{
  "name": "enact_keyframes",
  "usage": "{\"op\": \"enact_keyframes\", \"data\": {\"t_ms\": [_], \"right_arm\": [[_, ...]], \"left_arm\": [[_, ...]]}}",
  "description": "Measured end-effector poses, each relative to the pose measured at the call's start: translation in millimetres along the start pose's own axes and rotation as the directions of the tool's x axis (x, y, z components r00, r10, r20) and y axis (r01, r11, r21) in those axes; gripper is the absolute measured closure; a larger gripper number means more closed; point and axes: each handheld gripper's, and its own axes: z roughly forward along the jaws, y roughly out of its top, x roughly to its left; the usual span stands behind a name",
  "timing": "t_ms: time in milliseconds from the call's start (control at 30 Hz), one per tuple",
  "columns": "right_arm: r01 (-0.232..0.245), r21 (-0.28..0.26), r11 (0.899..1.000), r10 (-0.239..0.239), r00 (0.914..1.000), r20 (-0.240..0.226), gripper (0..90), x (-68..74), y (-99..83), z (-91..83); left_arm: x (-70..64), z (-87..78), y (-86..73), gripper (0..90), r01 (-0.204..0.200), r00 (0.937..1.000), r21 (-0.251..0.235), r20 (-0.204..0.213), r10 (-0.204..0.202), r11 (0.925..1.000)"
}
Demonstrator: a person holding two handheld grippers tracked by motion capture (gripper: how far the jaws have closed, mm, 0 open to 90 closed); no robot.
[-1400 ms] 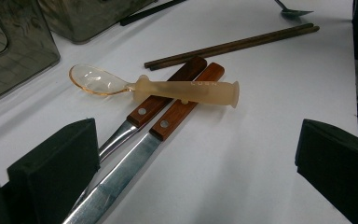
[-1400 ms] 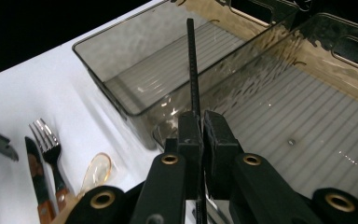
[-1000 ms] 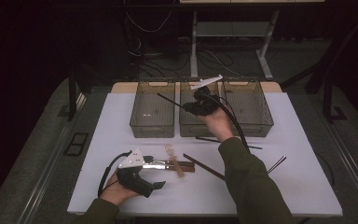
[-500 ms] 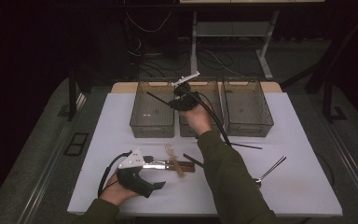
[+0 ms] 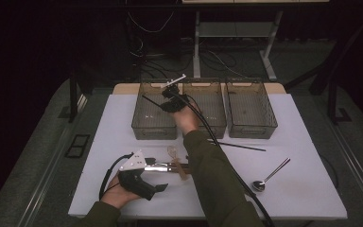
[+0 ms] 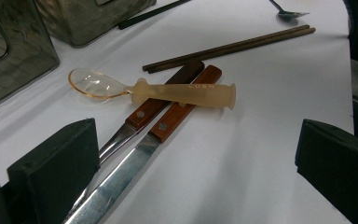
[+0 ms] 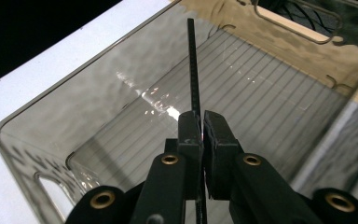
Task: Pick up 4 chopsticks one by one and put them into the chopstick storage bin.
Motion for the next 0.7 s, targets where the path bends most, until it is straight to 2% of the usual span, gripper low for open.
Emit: {"op": "enact_keyframes", "data": {"t_ms": [133, 200, 300, 433, 500, 700], "right_arm": [[0.002, 0.004, 1.000, -0.002, 1.0000, 0.006, 85.3, 4.0, 1.3, 7.1], [0.002, -0.013, 1.000, -0.002, 0.9998, 0.017, 73.7, 3.8, 1.7, 6.4], [0.008, -0.023, 1.000, -0.007, 0.9998, 0.020, 64.5, 2.4, 2.7, 0.6], [0.015, -0.036, 0.999, -0.015, 0.9999, 0.003, 57.4, -2.7, 2.6, -14.0], [0.011, -0.052, 0.999, -0.012, 0.9999, -0.006, 54.6, -5.8, 0.9, -24.2], [0.022, -0.081, 0.997, -0.024, 0.9994, -0.024, 46.6, -19.2, -11.0, -59.6]], "left_arm": [[0.2, 0.0, 0.3, 0.0, -0.003, 1.0000, -0.003, 0.002, 0.003, 1.0000], [0.6, -0.5, 0.5, 0.0, -0.007, 1.0000, 0.000, 0.002, 0.007, 1.0000], [0.8, -1.1, 0.4, 0.0, -0.010, 0.9999, -0.001, 0.004, 0.010, 1.0000], [-0.9, -2.1, 0.7, 0.0, -0.016, 0.9999, 0.001, 0.003, 0.016, 0.9999], [-2.2, -1.7, 0.4, 0.0, -0.002, 1.0000, 0.003, 0.004, 0.002, 1.0000], [-2.1, -1.5, 0.4, 0.0, -0.006, 1.0000, -0.002, 0.006, 0.006, 1.0000]]}}
